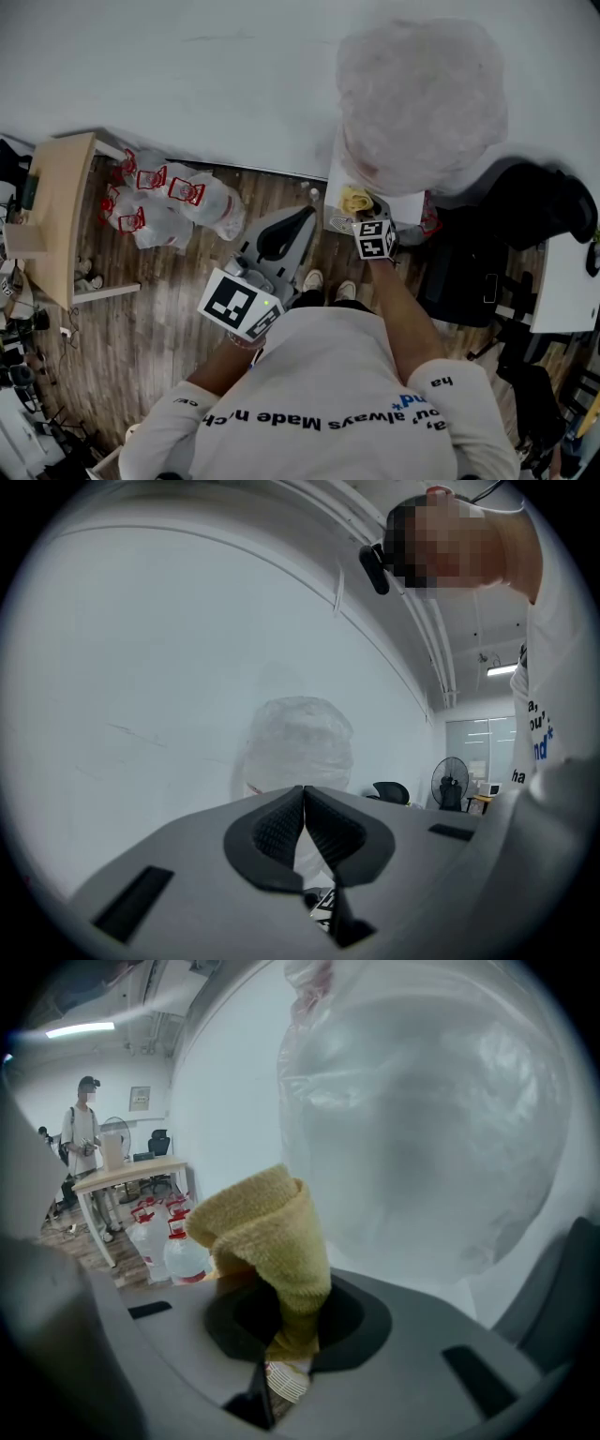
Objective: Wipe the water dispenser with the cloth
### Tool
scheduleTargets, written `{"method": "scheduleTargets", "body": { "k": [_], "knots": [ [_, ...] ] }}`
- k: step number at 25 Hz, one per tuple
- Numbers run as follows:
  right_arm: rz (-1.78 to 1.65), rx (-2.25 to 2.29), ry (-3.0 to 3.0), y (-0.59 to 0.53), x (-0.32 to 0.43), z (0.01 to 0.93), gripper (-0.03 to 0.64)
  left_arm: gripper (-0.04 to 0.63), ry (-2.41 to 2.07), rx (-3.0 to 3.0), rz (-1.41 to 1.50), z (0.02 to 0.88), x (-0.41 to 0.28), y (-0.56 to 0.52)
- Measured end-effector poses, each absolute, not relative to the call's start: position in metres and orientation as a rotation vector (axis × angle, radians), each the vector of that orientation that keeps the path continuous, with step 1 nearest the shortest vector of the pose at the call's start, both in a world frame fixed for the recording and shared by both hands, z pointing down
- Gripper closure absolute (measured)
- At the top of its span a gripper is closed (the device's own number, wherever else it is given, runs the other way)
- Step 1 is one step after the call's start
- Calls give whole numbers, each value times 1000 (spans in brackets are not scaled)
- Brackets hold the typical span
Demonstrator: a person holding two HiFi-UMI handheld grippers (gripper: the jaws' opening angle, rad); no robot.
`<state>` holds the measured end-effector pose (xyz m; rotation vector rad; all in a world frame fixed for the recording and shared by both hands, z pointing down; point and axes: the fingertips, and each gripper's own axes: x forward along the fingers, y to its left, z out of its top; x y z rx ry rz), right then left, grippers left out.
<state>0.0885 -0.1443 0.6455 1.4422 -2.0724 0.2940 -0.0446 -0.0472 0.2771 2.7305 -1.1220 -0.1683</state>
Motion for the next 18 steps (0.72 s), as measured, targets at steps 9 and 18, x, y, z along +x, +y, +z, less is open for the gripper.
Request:
{"method": "scheduleTargets", "body": {
  "k": [9, 18],
  "knots": [
    [324, 1432, -2084, -140, 104, 647, 554, 575, -1098, 2738, -169, 277, -34, -47],
    [356, 1418, -2082, -135, 114, 652, 554, 575, -1089, 2745, -166, 277, -32, -49]
  ]
}}
